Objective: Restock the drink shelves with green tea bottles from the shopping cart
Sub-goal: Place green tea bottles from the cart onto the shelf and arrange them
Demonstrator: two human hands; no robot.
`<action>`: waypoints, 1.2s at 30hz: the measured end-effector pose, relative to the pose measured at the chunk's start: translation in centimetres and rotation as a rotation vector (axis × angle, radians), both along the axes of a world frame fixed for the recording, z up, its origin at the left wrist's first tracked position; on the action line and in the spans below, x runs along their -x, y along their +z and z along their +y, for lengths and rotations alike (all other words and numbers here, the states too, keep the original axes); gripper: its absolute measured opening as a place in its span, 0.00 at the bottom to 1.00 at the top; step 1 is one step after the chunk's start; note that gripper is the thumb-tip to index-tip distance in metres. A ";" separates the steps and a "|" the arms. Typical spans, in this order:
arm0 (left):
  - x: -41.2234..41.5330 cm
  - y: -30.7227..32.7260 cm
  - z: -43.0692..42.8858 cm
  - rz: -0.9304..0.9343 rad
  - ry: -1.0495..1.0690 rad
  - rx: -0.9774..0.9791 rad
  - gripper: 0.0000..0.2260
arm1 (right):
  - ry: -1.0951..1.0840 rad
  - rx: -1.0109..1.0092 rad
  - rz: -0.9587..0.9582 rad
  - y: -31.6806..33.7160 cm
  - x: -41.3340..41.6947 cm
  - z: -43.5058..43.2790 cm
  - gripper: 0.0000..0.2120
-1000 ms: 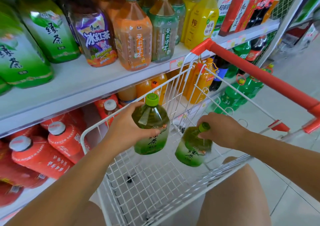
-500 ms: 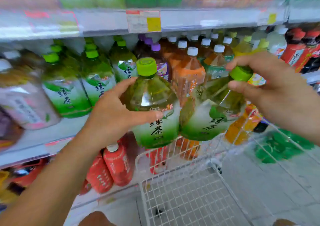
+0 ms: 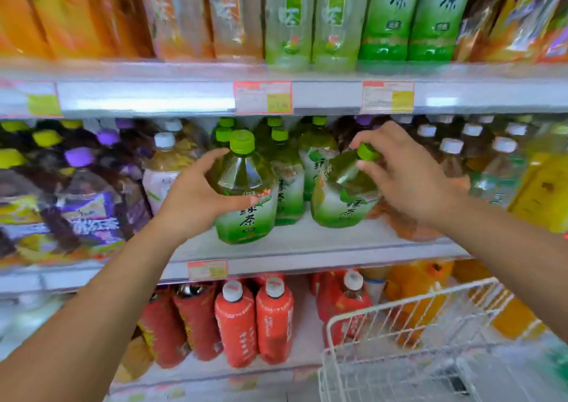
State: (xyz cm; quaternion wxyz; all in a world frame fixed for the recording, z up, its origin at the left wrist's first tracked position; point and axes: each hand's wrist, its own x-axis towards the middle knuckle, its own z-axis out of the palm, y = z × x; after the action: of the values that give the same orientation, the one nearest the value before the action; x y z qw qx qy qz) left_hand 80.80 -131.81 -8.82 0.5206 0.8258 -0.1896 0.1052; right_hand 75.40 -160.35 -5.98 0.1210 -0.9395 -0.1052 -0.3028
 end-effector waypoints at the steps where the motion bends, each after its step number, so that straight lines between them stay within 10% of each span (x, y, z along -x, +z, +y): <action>1: -0.3 -0.2 0.2 0.021 0.002 0.016 0.30 | -0.006 0.002 0.023 -0.3 -1.1 0.3 0.14; 9: -2.1 -0.8 0.3 0.144 -0.077 0.124 0.27 | -0.051 -0.179 0.115 -1.3 -7.4 0.6 0.18; 13: -2.7 -1.3 0.4 0.169 -0.104 0.148 0.27 | 0.012 -0.473 0.204 -4.7 -6.8 0.4 0.44; 30: -6.0 -3.1 2.0 0.199 -0.022 -0.043 0.49 | -0.417 0.181 -0.060 -9.6 -8.6 1.4 0.48; 33: -6.0 -3.1 2.0 0.203 -0.033 -0.046 0.49 | -0.129 -0.168 -0.085 -10.5 -6.7 5.7 0.40; 36: -5.7 -3.1 1.9 0.169 -0.038 -0.025 0.48 | 0.262 -0.664 0.312 -11.0 -5.7 11.3 0.44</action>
State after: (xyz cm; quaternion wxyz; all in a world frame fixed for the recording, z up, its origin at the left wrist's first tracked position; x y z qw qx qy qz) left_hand 86.49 -129.93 -11.92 0.5262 0.8345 -0.1618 0.0228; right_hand 81.07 -149.04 -17.02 0.4707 -0.8625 -0.1010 -0.1561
